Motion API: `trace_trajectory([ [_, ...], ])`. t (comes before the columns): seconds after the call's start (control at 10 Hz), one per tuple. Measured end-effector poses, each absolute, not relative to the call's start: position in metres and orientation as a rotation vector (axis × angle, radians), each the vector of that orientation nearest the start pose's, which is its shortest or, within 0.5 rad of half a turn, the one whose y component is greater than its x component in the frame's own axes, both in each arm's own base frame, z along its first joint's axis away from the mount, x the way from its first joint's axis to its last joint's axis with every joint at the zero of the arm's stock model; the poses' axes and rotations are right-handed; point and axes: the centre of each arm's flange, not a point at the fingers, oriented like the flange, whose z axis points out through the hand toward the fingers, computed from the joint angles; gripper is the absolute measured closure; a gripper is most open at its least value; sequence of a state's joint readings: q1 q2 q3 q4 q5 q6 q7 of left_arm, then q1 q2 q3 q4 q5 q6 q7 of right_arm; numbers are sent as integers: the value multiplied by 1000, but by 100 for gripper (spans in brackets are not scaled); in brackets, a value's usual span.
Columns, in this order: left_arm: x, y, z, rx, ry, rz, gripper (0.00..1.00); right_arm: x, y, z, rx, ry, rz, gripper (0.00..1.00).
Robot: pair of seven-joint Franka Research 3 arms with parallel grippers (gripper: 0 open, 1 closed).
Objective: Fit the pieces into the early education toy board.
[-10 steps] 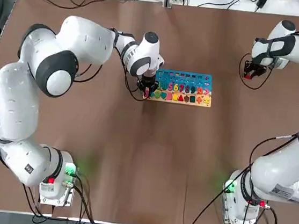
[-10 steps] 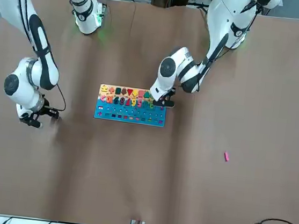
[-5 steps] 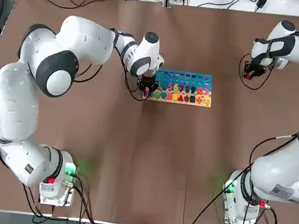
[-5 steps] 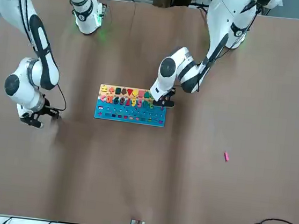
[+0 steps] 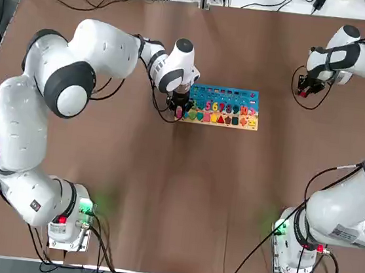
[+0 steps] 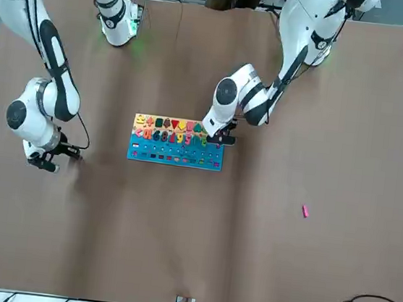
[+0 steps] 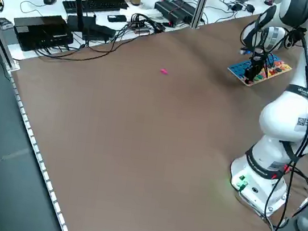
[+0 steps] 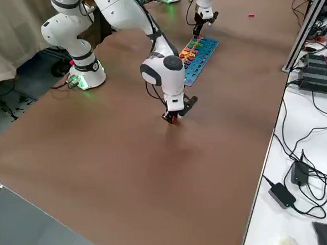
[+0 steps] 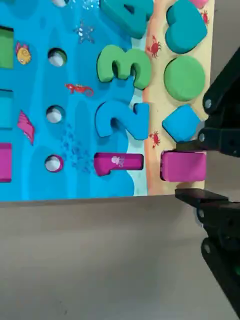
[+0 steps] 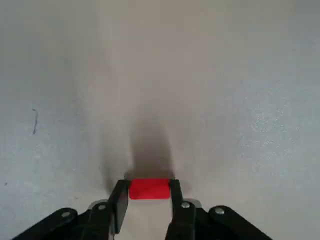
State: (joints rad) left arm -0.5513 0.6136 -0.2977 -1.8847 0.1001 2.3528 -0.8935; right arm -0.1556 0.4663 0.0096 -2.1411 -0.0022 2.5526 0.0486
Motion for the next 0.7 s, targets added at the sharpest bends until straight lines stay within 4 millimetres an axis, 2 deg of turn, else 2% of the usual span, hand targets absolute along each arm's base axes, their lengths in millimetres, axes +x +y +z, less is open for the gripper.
trace_trajectory([
  [0.4, 417, -462, 184, -3114, -18, 239, 61, 557, -81, 177, -3119, 302, 98, 59],
  [0.6, 418, -463, 185, -3117, -18, 235, 63, 557, -82, 177, -3119, 302, 97, 59],
  [0.7, 418, -463, 185, -3118, -17, 235, 69, 557, -81, 177, -3119, 302, 97, 59],
])
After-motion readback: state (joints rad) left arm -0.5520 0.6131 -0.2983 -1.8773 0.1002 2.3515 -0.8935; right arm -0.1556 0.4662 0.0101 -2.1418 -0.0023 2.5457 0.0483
